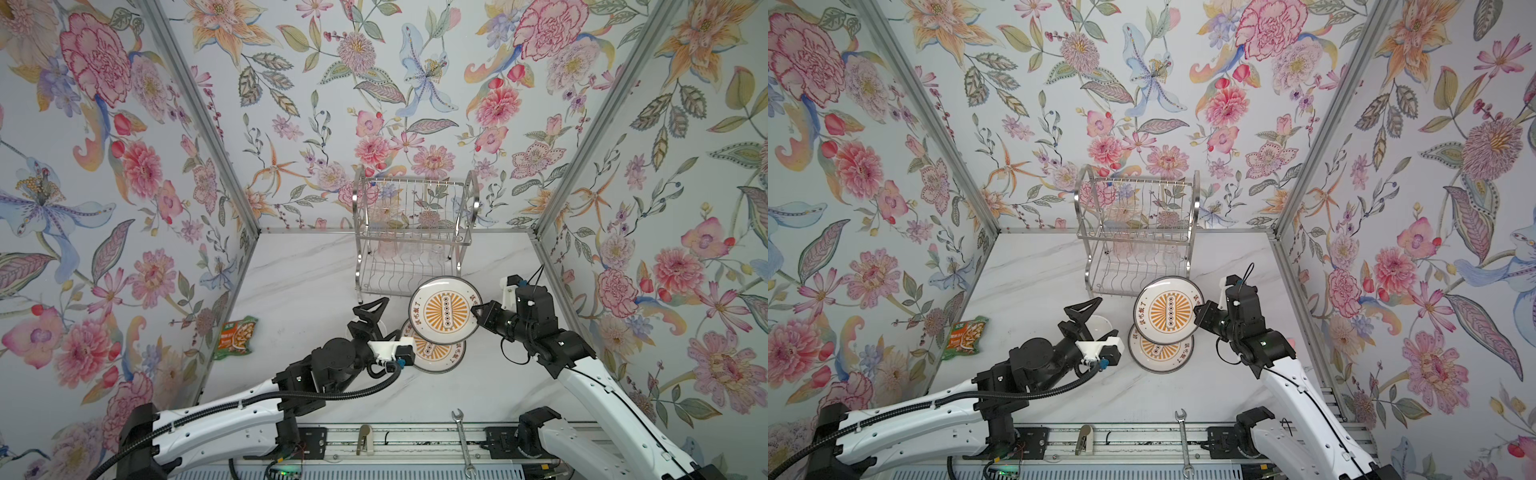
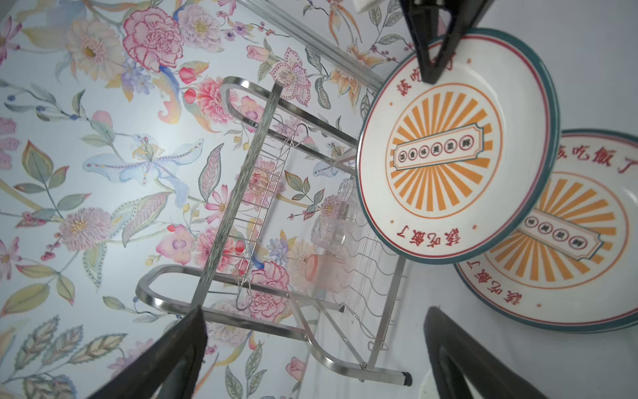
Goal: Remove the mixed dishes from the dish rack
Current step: 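Lower the printed plate onto the table plate with the right gripper while left releases, then open the right gripper over the stacked plates and draw it back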
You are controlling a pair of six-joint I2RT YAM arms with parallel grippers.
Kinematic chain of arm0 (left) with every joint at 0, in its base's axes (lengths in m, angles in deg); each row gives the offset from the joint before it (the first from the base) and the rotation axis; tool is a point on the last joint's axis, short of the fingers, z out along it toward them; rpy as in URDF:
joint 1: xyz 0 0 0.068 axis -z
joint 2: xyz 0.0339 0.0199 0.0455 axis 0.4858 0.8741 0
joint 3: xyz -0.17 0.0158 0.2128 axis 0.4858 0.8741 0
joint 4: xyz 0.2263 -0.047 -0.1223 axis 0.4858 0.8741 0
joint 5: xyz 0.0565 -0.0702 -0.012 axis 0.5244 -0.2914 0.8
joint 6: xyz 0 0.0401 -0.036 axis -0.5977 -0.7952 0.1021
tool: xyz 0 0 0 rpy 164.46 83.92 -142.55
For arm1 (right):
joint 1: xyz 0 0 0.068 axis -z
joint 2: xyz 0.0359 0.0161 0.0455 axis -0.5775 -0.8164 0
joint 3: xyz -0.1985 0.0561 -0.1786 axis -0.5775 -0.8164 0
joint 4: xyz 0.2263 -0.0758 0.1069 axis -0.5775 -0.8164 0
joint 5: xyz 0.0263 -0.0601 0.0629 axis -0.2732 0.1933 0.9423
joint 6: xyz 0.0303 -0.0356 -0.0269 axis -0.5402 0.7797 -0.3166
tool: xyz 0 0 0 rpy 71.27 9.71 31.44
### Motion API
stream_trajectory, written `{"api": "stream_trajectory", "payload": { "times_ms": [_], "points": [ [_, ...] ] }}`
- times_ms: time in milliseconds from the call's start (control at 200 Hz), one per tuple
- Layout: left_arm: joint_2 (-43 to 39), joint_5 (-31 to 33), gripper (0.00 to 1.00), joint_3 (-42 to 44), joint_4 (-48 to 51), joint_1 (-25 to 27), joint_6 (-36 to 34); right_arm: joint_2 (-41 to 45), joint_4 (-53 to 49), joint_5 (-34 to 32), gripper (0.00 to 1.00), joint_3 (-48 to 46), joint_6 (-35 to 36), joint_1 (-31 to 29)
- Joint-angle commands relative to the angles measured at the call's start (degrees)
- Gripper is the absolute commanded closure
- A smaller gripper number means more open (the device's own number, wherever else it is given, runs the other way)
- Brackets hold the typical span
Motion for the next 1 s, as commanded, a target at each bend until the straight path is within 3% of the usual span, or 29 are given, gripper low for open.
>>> {"api": "stream_trajectory", "payload": {
  "times_ms": [0, 180, 350, 741, 996],
  "points": [
    [-3.7, -5.7, 0.01, -1.8, 8.2, -3.7, 16.2, 2.2, -1.3, -2.7, 1.00, -2.4, 1.2, 0.4],
    [-6.4, -24.4, 0.01, -4.3, 14.6, -15.6, 30.9, 1.4, 0.3, -2.1, 1.00, -5.8, -0.2, 0.7],
    [-3.6, -38.3, 0.01, -5.4, 14.8, -24.2, 38.8, 0.1, 5.8, 0.6, 1.00, -9.7, -0.9, 1.2],
    [6.4, -45.8, 0.01, -9.9, 16.8, -27.8, 39.6, -3.6, 12.5, 5.2, 1.00, -14.8, -2.0, 3.8],
    [10.5, -46.5, 0.01, -11.6, 16.0, -30.7, 39.8, -7.6, 16.7, 9.2, 1.00, -16.1, -1.8, 6.4]
  ]
}}
